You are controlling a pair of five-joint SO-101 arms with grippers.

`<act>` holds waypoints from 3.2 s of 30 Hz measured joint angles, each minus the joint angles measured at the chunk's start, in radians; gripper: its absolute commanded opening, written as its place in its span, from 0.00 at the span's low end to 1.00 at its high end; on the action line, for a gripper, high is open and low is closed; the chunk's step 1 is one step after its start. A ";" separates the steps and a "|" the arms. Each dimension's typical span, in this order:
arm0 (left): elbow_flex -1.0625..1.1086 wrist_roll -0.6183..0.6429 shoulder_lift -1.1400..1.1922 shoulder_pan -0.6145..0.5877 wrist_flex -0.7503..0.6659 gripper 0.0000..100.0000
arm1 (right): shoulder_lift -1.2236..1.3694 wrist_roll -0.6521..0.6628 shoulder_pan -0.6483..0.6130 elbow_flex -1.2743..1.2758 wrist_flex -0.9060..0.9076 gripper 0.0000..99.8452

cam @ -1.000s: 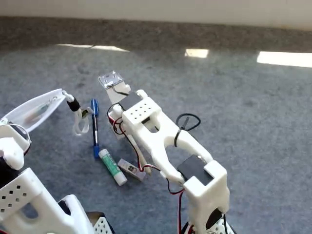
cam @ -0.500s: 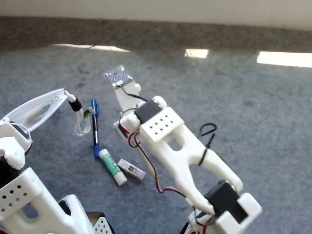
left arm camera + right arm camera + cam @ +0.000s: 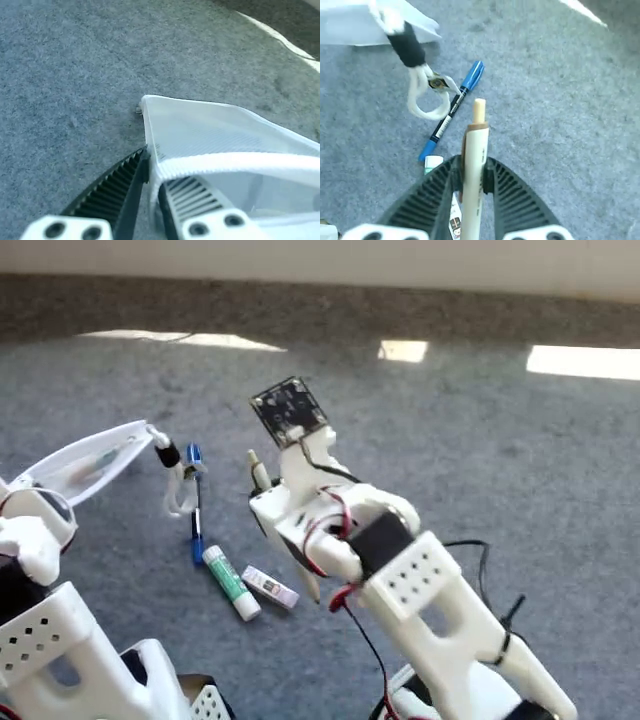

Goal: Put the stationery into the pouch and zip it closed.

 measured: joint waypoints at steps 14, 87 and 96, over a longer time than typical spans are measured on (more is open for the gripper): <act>0.000 0.000 0.000 0.163 0.000 0.01 | -0.422 0.000 -0.112 0.198 -0.178 0.01; 0.028 -0.009 -0.002 0.163 -0.008 0.01 | 0.374 0.166 -0.273 0.313 -1.913 0.11; 0.028 -0.014 -0.002 0.161 -0.008 0.01 | 0.359 0.166 -0.275 0.313 -1.892 0.11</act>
